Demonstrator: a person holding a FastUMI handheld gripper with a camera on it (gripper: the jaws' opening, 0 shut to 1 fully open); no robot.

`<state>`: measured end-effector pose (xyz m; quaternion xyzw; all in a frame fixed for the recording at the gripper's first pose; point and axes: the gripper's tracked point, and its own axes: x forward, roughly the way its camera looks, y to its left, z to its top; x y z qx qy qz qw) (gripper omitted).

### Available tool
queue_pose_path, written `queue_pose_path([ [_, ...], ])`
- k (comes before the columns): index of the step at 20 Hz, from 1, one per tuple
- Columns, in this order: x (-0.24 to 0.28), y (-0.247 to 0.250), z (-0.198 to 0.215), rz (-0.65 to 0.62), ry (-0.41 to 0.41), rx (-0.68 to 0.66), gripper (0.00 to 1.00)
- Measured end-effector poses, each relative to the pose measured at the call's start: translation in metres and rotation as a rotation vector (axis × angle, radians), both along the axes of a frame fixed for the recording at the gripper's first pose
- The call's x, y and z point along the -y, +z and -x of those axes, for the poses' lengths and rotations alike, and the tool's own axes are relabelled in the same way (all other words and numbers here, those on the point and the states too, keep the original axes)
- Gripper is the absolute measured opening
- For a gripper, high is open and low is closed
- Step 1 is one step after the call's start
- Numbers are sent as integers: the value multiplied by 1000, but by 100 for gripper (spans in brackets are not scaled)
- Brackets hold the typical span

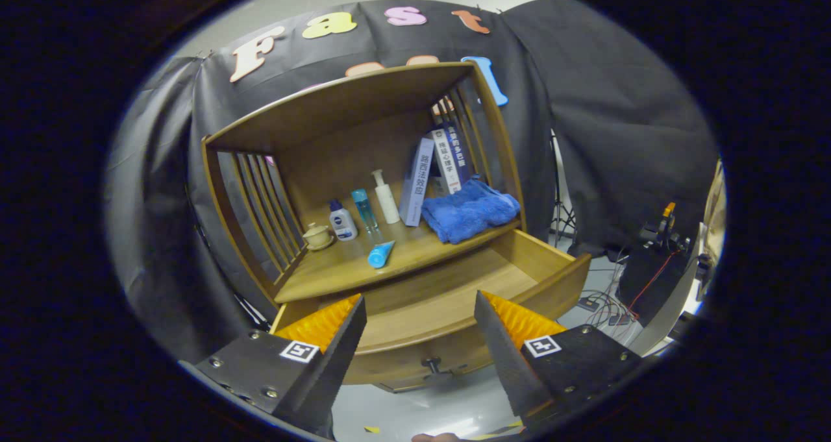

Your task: Pull open the drawer, take out the items inside it, and place them on the countertop above the cabinet.

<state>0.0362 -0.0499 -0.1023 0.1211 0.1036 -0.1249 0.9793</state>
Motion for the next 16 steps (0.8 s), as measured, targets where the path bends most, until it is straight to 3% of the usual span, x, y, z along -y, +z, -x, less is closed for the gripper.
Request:
queue_pose_path([
  [3,14,-27,10,-9,-25,-1,99],
  [8,16,-66,18,-10,14,32,99],
  [16,2,-78,19,231,103,115,99],
])
